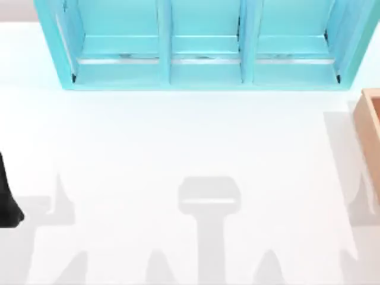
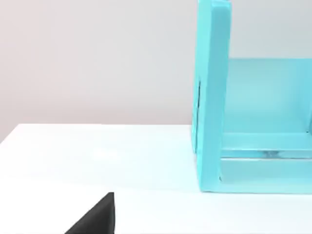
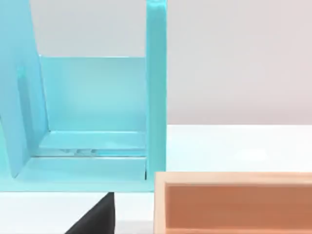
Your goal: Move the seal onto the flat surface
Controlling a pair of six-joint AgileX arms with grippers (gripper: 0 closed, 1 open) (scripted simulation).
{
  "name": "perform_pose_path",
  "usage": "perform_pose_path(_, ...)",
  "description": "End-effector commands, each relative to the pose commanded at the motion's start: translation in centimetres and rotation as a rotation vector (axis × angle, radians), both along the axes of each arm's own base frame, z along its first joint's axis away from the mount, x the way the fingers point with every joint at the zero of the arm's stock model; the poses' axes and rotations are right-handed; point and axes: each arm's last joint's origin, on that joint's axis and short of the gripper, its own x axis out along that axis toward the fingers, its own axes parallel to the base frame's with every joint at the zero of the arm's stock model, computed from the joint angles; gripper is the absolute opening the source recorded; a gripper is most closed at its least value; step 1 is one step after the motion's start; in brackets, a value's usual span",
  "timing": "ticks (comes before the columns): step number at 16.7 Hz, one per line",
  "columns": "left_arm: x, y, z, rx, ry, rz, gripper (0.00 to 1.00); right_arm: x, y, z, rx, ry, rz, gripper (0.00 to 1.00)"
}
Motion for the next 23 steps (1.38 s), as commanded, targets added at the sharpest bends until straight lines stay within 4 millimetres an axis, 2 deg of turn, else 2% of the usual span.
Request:
perform_pose_path(4, 0.0, 0.0, 0.0, 0.000, 0.000, 0.000, 1.00, 0.0, -0.1, 0.5, -0.009, 0.031, -0.011, 1.00)
perform_pose_path(7, 0.0, 0.0, 0.0, 0.000, 0.000, 0.000, 1.00, 0.3, -0.5, 2.5, -0.039, 0.152, -0.044, 1.00)
perform_pose_path(10, 0.0, 0.0, 0.0, 0.000, 0.000, 0.000, 1.00, 1.5, -1.1, 5.0, -0.073, 0.370, -0.079, 1.00)
perform_pose_path(13, 0.0, 0.0, 0.0, 0.000, 0.000, 0.000, 1.00, 4.2, -2.2, 6.8, -0.090, 0.672, -0.099, 1.00)
perform_pose_path(16, 0.0, 0.0, 0.0, 0.000, 0.000, 0.000, 1.00, 7.6, -3.8, 7.6, -0.083, 0.977, -0.096, 1.00)
perform_pose_path(20, 0.0, 0.0, 0.0, 0.000, 0.000, 0.000, 1.00, 11.7, -6.3, 8.0, -0.049, 1.295, -0.066, 1.00)
perform_pose_path(23, 0.0, 0.0, 0.0, 0.000, 0.000, 0.000, 1.00, 14.3, -8.1, 7.6, -0.017, 1.463, -0.034, 1.00)
